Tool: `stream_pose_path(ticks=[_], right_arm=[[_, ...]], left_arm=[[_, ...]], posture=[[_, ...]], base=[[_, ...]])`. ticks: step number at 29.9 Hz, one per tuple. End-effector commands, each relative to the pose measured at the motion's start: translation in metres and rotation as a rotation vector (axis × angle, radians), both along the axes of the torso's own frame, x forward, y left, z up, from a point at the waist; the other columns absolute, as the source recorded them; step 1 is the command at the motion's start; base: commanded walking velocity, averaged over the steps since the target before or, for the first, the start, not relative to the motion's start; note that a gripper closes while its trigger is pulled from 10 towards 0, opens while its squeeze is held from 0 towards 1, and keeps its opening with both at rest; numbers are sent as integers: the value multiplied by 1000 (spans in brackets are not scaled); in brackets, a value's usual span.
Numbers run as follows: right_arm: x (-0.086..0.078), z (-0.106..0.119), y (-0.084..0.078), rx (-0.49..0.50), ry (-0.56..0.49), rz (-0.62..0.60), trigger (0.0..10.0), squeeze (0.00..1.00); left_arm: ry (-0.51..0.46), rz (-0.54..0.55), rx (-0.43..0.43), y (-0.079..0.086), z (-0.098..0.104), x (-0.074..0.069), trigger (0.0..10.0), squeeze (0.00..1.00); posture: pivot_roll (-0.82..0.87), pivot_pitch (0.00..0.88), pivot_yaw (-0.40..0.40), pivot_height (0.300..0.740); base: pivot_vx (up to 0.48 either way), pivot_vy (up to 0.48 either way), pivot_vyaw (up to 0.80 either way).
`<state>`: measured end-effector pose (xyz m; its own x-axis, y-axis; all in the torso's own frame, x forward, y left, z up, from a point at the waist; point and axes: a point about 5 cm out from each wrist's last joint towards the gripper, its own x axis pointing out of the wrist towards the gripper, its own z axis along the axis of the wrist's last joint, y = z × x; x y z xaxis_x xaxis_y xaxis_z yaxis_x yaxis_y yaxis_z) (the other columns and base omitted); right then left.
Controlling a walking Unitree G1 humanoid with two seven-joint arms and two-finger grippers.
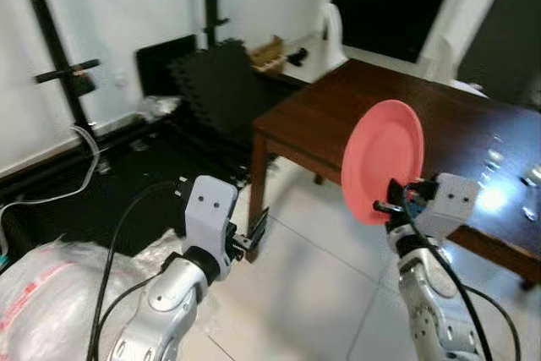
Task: Setting the table
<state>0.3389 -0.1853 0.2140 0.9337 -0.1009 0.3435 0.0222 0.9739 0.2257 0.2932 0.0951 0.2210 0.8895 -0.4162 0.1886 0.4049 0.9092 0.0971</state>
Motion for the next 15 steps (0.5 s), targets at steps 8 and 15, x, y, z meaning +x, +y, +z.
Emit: stream_pose_path(ticks=[8,15], right_arm=[[-2,2,-3,-14,-15,-13,10000,0],[-5,11,3,-87,-56,6,10000,0]], left_arm=[[34,-14,-33,-1,-5,-1,10000,0],[43,33,-61,5,-6,2,10000,0]], posture=[[69,173,33,740],[63,177,35,740]], base=[[0,0,-800],[0,0,-800]])
